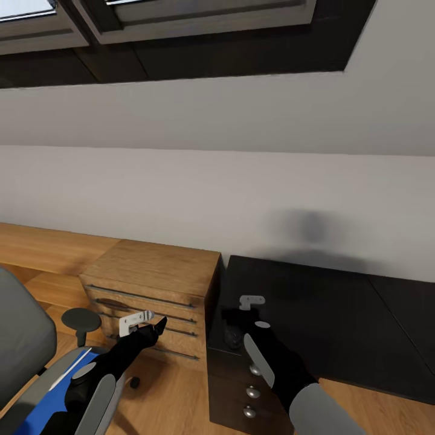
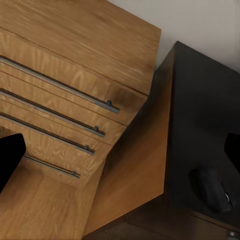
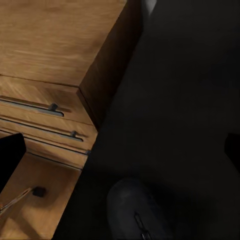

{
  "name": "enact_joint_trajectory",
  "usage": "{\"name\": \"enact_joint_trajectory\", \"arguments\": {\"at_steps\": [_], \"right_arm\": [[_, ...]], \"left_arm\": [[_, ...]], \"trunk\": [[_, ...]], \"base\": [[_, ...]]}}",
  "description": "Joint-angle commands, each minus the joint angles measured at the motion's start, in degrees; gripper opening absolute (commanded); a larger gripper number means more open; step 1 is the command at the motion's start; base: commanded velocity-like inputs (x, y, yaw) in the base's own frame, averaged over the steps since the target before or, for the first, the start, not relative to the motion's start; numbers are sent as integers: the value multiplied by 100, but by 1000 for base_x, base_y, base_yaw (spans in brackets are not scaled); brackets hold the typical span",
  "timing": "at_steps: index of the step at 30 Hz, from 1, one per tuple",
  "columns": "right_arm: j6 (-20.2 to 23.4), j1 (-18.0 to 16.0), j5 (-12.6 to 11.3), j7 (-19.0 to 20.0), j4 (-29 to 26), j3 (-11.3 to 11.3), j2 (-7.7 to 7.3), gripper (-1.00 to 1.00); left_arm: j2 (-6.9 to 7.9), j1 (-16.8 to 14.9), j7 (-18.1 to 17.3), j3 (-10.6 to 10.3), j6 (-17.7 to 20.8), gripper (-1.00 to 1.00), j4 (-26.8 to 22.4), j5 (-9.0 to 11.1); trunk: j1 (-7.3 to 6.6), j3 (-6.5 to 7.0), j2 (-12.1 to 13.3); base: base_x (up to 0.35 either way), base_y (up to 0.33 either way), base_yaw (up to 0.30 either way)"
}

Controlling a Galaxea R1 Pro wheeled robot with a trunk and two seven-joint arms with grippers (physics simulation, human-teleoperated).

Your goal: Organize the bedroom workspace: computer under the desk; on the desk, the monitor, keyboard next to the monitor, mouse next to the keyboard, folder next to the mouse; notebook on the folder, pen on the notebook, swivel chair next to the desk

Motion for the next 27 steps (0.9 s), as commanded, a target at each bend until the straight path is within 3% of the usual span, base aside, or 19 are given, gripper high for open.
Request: {"name": "enact_joint_trajectory", "arguments": {"at_steps": [1, 4, 9, 17, 27], "right_arm": [[106, -4, -67, -56, -65, 13, -4, 100], [469, 5, -139, -68, -402, -29, -8, 100], [664, 42, -197, -126, -991, -47, -9, 100], [678, 58, -227, -194, -1162, -57, -2, 100], [659, 59, -224, -197, -1186, -219, 2, 100]], "left_arm": [[6, -4, 57, -12, 18, 100, -7, 61], [6, -4, 55, -12, 18, 100, -1, 61], [7, -4, 55, -12, 18, 100, 7, 67], [13, -4, 52, -8, 18, 100, 14, 75], [14, -4, 52, -3, 18, 100, 17, 78]], "trunk": [[1, -8, -5], [1, -8, -5], [1, -8, -5], [1, -8, -5], [1, -8, -5]], "base": [[0, 0, 0], [0, 0, 0], [0, 0, 0], [-10, 0, 0], [-302, 0, 0]]}}
